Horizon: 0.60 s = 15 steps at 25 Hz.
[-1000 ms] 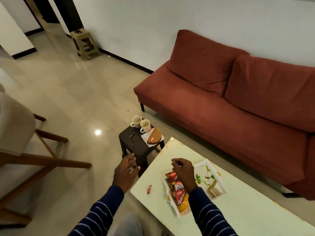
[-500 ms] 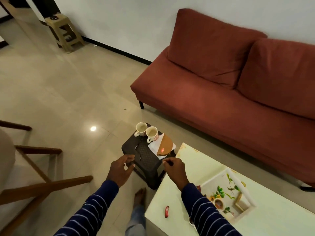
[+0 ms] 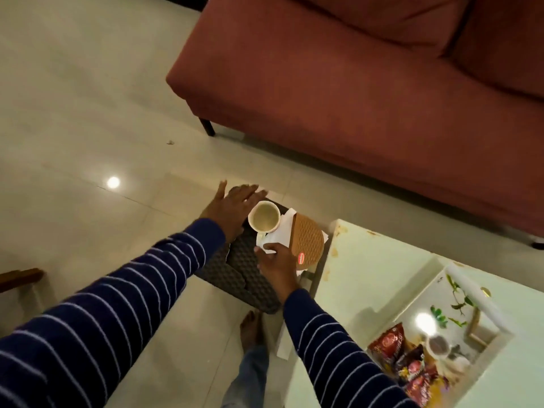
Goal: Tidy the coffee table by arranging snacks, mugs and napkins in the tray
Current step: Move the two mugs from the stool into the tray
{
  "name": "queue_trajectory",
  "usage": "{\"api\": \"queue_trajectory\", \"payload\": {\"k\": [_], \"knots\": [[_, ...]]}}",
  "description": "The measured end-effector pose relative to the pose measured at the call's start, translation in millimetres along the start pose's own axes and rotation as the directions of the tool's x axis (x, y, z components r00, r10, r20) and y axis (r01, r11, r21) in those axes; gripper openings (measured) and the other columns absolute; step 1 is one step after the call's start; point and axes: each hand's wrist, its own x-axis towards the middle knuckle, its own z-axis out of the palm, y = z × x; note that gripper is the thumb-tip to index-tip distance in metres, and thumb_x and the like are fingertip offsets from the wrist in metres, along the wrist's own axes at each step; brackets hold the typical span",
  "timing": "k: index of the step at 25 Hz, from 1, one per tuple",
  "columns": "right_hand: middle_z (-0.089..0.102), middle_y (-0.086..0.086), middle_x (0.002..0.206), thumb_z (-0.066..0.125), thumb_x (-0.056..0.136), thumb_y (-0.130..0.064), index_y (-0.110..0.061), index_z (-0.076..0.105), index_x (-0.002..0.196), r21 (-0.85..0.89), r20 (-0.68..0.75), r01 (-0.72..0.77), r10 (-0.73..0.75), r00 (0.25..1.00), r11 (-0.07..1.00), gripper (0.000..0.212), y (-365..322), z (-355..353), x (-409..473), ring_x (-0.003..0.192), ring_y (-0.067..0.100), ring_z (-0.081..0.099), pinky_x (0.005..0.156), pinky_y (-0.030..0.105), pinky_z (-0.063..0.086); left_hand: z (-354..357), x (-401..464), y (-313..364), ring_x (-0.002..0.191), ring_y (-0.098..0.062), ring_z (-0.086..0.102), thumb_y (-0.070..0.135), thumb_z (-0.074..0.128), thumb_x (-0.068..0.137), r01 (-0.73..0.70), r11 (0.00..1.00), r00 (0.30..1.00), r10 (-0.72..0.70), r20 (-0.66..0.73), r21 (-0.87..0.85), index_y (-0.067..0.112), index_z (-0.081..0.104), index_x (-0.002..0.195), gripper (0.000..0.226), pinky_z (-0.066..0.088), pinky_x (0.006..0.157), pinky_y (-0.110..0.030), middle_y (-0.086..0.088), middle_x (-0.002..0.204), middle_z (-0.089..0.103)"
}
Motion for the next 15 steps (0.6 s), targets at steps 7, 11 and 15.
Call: {"api": "queue_trajectory", "payload": {"k": [7, 11, 15], "knots": [[0.073, 0.002, 0.098, 0.059, 0.097, -0.031, -0.006, 0.072, 0.101, -0.017, -0.15, 0.1, -0.101, 0.984, 0.995, 0.028, 19, 31, 42, 0.085, 0.016, 0.066, 0.073, 0.022, 0.048, 40, 63, -1, 0.142, -0.025, 0.036, 0.04, 0.083, 0.072, -0.278, 0.937, 0.96, 0.268, 0.078, 0.211, 0.035, 0.012, 0.151, 0.107, 0.004, 0.116, -0.062, -0.001, 0.156, 0.037], [0.074, 0.013, 0.091, 0.056, 0.1, -0.019, 0.0, 0.073, 0.095, -0.003, -0.139, 0.171, -0.17, 0.976, 0.985, 0.026, 24, 26, 38, 0.082, 0.024, 0.067, 0.078, 0.033, 0.053, 33, 61, 5, 0.126, -0.027, 0.05, 0.045, 0.085, 0.061, -0.305, 0.937, 0.95, 0.311, -0.013, 0.172, 0.032, 0.037, 0.142, 0.096, -0.001, 0.115, -0.064, -0.002, 0.131, 0.056], [0.072, 0.006, 0.086, 0.057, 0.099, -0.016, -0.004, 0.073, 0.093, 0.064, -0.214, 0.269, -0.25, 0.944, 0.961, 0.02, 22, 0, -1, 0.072, 0.006, 0.062, 0.069, 0.008, 0.048, 10, 28, 14, 0.109, -0.037, 0.058, 0.054, 0.079, 0.051, -0.343, 0.936, 0.894, 0.352, -0.278, 0.08, 0.019, 0.052, 0.13, 0.09, -0.008, 0.114, -0.063, -0.011, 0.109, 0.063]]}}
